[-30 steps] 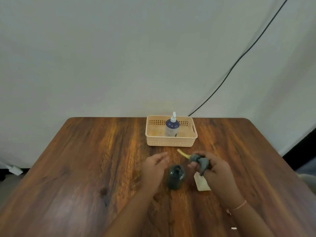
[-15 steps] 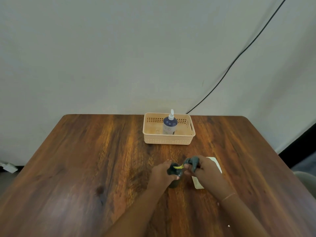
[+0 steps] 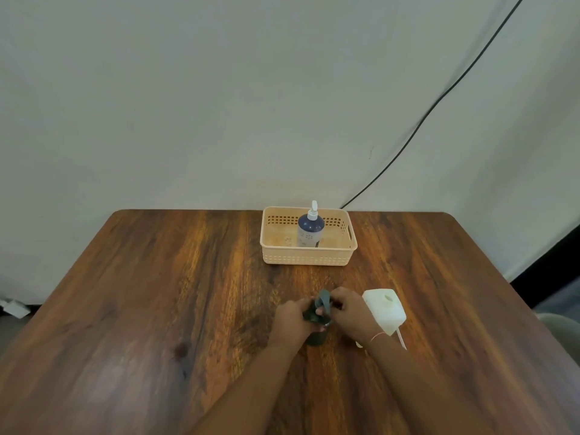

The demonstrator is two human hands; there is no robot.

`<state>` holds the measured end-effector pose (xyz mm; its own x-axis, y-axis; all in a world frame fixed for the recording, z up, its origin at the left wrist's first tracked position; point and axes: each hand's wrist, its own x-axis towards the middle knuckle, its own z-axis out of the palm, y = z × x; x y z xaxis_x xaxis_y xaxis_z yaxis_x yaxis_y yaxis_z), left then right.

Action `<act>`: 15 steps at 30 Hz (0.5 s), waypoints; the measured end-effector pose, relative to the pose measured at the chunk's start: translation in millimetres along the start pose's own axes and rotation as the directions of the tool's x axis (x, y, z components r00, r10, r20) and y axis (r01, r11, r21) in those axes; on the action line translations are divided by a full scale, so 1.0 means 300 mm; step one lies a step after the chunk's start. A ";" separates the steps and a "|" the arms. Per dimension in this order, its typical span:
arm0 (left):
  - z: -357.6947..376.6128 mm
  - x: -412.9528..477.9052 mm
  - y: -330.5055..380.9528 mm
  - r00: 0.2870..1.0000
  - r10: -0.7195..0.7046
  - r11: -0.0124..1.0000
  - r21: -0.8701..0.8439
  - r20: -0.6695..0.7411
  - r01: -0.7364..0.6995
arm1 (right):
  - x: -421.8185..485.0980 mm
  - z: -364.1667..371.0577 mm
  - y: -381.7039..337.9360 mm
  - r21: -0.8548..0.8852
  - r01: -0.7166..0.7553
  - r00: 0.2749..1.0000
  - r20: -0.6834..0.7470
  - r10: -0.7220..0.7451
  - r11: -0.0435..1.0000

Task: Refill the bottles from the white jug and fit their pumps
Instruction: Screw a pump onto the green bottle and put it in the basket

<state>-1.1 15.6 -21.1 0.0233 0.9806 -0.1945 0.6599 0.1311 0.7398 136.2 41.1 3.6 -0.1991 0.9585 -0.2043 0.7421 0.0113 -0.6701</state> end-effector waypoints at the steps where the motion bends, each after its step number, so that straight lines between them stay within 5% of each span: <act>1: 0.000 0.000 -0.002 1.000 0.005 1.000 -0.016 -0.003 -0.005 | -0.007 0.012 0.004 -0.009 0.011 0.999 -0.031 -0.011 1.000; 5: -0.006 -0.004 0.002 1.000 0.007 0.999 -0.037 -0.006 -0.007 | -0.021 0.061 0.001 -0.068 -0.053 0.988 -0.151 0.043 0.996; 10: -0.009 -0.005 0.003 1.000 0.019 0.999 -0.035 -0.004 -0.019 | -0.037 0.087 0.009 0.005 -0.036 0.985 -0.171 0.036 0.999; 15: -0.008 -0.004 0.003 1.000 0.020 1.000 -0.019 0.006 -0.020 | -0.044 0.090 -0.009 0.149 -0.149 0.942 -0.278 0.186 0.978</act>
<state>-2.4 15.0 -18.6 0.0408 0.9822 -0.1835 0.6451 0.1144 0.7555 119.5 20.8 -11.0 0.1282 0.9846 -0.1192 0.6601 -0.1744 -0.7306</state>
